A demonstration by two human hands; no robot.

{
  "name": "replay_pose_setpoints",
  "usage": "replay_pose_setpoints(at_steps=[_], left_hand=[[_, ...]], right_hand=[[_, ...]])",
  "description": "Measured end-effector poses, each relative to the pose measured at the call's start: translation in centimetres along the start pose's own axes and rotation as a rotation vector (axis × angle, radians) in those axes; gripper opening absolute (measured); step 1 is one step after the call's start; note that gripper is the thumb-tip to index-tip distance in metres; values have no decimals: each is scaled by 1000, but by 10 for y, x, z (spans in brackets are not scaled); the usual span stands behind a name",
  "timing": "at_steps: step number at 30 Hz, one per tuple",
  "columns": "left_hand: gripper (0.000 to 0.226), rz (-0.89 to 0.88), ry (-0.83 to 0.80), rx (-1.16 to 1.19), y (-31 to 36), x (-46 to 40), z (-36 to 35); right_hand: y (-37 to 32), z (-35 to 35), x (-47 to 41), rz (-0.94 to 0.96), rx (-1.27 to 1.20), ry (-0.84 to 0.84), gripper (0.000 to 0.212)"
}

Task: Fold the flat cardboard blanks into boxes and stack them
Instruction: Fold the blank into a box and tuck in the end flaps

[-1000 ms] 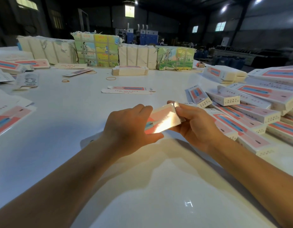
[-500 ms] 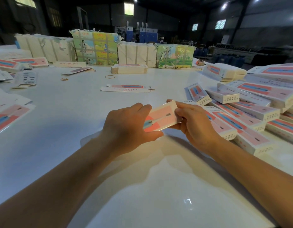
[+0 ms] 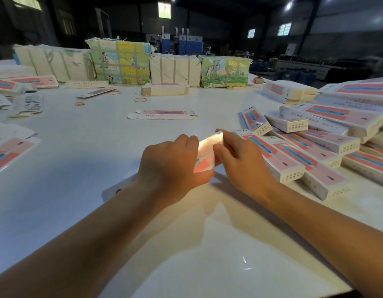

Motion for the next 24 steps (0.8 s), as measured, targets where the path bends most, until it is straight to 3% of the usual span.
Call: replay_pose_setpoints(at_steps=[5,8,10,13,18,24], left_hand=[[59,45,-4,-20,-3,0,0],[66,185,-62,-40,-17,-1,-8],[63,270,-103,4,-25,-2,-14],[58,339,-140,42,-31,-1,-19],[51,355,-185,48,-28,-2,-24],[54,317,-183,-20,-31,-2,-21]], right_hand=[[3,0,-2,-38,-20,-40,33],[10,-2,-5,-163,-322,-47,46],[17,2,-6,-231,-400,35,43],[13,7,-6,-144,-197,69,13],[10,3,-2,-65,-40,114,18],[11,-3,1,-88,-133,46,22]])
Point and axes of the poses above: each hand's wrist, its own x-axis away from the middle knuckle, its own z-axis out of the back of the hand, y = z × x, the point moved 8 cm from there along -x, towards the middle knuckle, and after that the axes turned 7 degrees about -x, right-handed, at the moved point
